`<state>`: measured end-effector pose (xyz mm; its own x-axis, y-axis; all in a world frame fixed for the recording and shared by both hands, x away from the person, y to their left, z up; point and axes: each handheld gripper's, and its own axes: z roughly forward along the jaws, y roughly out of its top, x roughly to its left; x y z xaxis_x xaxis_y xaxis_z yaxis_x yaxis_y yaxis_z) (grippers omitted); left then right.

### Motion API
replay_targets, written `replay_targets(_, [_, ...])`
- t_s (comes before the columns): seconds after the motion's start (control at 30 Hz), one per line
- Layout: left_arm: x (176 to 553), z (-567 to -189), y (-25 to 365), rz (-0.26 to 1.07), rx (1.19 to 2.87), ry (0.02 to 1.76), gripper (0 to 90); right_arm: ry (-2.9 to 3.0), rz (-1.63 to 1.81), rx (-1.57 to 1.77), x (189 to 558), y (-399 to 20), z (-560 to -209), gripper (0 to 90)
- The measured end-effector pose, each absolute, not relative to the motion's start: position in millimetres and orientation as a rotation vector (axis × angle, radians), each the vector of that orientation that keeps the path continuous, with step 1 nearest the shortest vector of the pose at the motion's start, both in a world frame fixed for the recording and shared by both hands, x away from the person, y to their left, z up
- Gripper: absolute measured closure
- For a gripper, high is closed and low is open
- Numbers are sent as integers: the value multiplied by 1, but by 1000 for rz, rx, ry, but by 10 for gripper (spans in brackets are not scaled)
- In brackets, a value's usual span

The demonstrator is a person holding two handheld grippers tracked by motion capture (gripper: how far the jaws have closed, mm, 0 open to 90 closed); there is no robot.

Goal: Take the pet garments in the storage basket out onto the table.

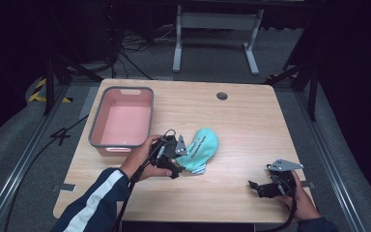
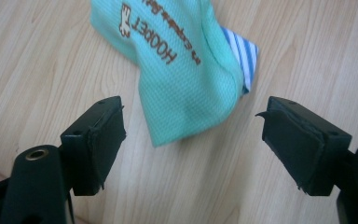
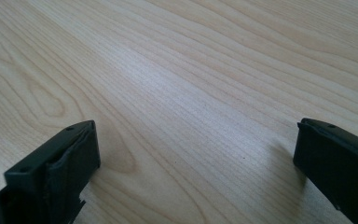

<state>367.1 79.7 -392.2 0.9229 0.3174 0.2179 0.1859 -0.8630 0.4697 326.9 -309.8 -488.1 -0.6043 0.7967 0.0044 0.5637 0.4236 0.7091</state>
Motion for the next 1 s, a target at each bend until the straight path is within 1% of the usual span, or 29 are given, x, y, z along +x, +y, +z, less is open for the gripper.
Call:
replay_targets(0.23, [359,-397,98,415,2647,365,219,2350,980,1170,327,-310,-488,5])
replay_targets(0.5, [348,-406,126,401,2666,407,218,2349,979,1170,327,-310,-488,5])
replay_targets(0.7, [341,-413,144,420,2685,438,210,2349,978,1170,327,-310,-488,5])
replay_targets(0.8, [338,-418,153,405,2685,449,207,2348,979,1174,326,-310,-488,4])
replay_targets(0.9, [334,-423,165,418,2717,454,202,2348,979,1174,326,-310,-488,5])
replay_targets(1.0, [330,-426,177,442,2700,481,197,2348,979,1175,326,-310,-488,5])
